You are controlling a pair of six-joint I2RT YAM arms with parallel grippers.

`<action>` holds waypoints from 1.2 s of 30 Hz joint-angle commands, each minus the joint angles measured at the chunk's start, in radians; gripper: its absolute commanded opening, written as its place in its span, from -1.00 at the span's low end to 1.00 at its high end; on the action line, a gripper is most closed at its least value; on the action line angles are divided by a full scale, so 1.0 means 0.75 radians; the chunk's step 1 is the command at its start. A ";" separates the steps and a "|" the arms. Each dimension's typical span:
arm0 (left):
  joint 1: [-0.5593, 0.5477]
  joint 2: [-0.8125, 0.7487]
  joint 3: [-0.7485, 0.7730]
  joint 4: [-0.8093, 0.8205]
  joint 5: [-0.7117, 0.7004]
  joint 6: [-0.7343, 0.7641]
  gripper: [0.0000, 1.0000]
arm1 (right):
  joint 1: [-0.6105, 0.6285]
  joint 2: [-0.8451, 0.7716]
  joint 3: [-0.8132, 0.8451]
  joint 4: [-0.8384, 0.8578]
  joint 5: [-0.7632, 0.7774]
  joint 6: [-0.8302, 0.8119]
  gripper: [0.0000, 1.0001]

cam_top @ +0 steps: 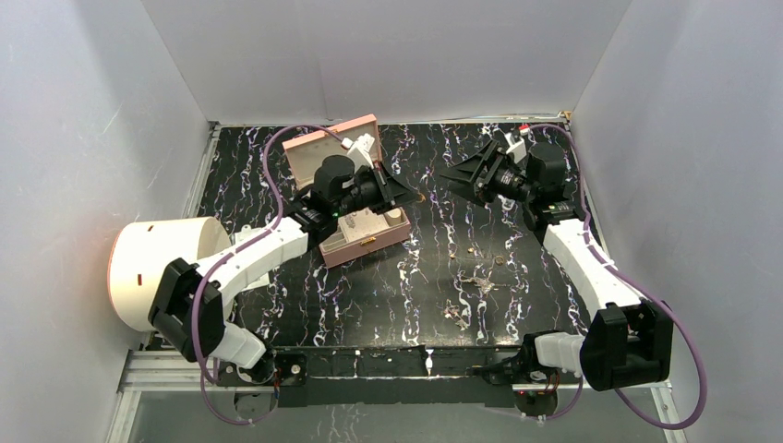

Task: Organize the mixed jewelry
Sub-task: Pick up the jewelry from the center of the board.

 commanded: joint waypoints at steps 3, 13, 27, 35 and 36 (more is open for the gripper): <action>0.009 -0.104 -0.016 0.135 0.168 -0.278 -1.00 | 0.003 -0.027 0.057 0.201 -0.242 0.071 0.52; 0.009 -0.033 -0.010 0.520 0.222 -0.627 -1.00 | 0.013 -0.050 0.003 0.502 -0.379 0.357 0.44; 0.010 0.019 0.039 0.553 0.262 -0.659 -1.00 | 0.017 -0.038 -0.030 0.599 -0.387 0.520 -0.18; 0.009 0.021 0.035 0.559 0.260 -0.663 -1.00 | 0.017 -0.038 -0.044 0.578 -0.382 0.514 -0.36; 0.009 0.021 0.034 0.559 0.259 -0.663 -1.00 | 0.015 -0.037 -0.044 0.577 -0.382 0.511 -0.42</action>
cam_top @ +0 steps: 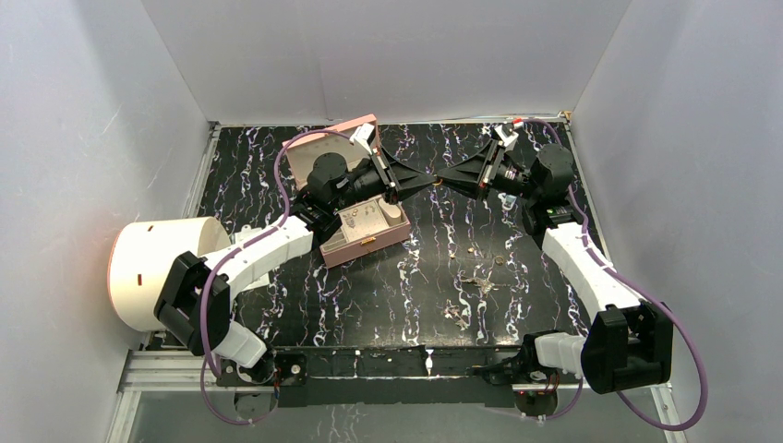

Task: Organize the mixed jewelry
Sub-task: Pick up the jewelry from the center of the board.

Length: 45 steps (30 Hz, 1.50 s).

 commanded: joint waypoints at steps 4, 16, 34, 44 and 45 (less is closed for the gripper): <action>0.004 -0.015 0.039 0.047 0.020 -0.001 -1.00 | 0.005 -0.017 0.010 0.074 -0.016 -0.001 -0.56; 0.006 -0.032 0.021 0.023 -0.008 0.044 -0.62 | 0.005 0.009 0.053 -0.075 0.003 -0.124 -0.81; 0.021 -0.330 0.083 -1.097 -0.856 0.648 0.56 | 0.186 0.227 0.428 -0.943 0.424 -0.900 -0.83; 0.021 -0.453 0.247 -1.461 -1.054 0.937 0.56 | 0.522 0.546 0.817 -1.148 0.984 -1.072 -0.84; 0.021 -0.459 0.256 -1.492 -1.064 0.940 0.56 | 0.534 0.569 0.838 -1.148 1.018 -1.085 -0.83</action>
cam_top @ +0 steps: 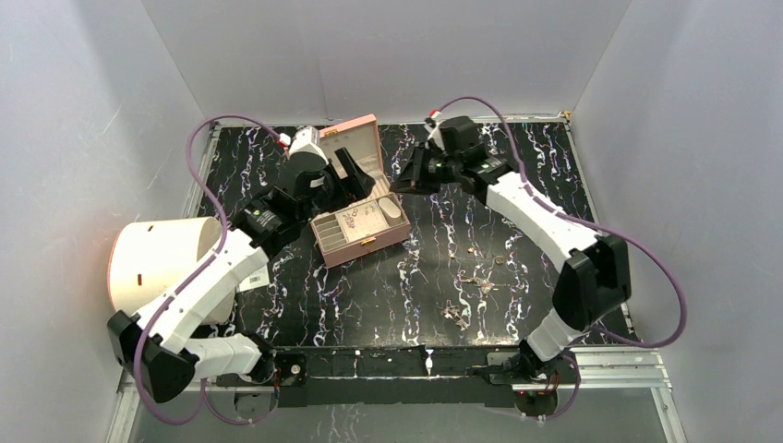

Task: Organize the mixed jewelry
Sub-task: Pick up the jewelry from the center of the board, then place the jewelry in the jewelry box.

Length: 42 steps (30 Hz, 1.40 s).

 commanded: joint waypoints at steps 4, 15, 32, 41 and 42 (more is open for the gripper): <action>0.004 -0.110 0.094 -0.349 -0.239 0.119 0.56 | 0.081 0.144 0.230 -0.082 0.358 -0.161 -0.83; 0.005 -0.185 0.060 -0.369 -0.441 0.184 0.56 | 0.151 0.429 0.491 -0.091 0.575 -0.322 -0.84; 0.018 -0.055 0.105 -0.300 -0.600 0.220 0.57 | 0.181 0.680 0.665 -0.079 0.642 -0.519 -0.86; 0.033 -0.037 0.094 -0.299 -0.583 0.232 0.57 | 0.185 0.748 0.688 -0.061 0.615 -0.538 -0.85; 0.034 -0.037 0.093 -0.300 -0.581 0.232 0.57 | 0.187 0.753 0.686 -0.056 0.613 -0.537 -0.86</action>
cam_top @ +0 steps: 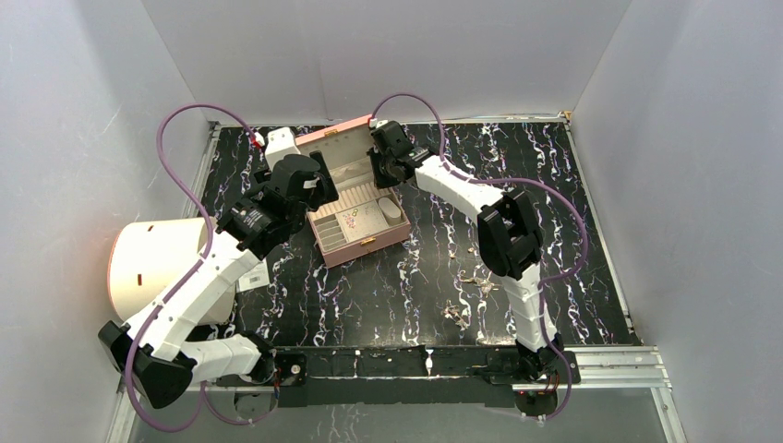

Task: Organize the mixed jewelry
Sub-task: Place the jewelry in the jewelry box.

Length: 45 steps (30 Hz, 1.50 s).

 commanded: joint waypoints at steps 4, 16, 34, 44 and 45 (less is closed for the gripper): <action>0.015 -0.002 0.006 0.017 -0.036 -0.002 0.57 | 0.011 0.026 0.062 0.069 0.009 -0.020 -0.85; 0.019 -0.005 -0.020 0.024 0.008 -0.028 0.57 | 0.014 0.045 0.038 0.086 0.061 -0.046 -0.85; 0.023 -0.007 -0.040 0.029 0.031 -0.031 0.57 | 0.024 0.084 -0.018 0.078 0.070 -0.085 -0.81; 0.027 -0.011 -0.048 0.033 0.029 -0.019 0.57 | 0.025 0.117 -0.014 0.057 0.071 -0.075 -0.71; 0.029 -0.011 -0.047 0.036 0.030 -0.018 0.57 | 0.025 0.114 -0.014 0.053 0.073 -0.070 -0.67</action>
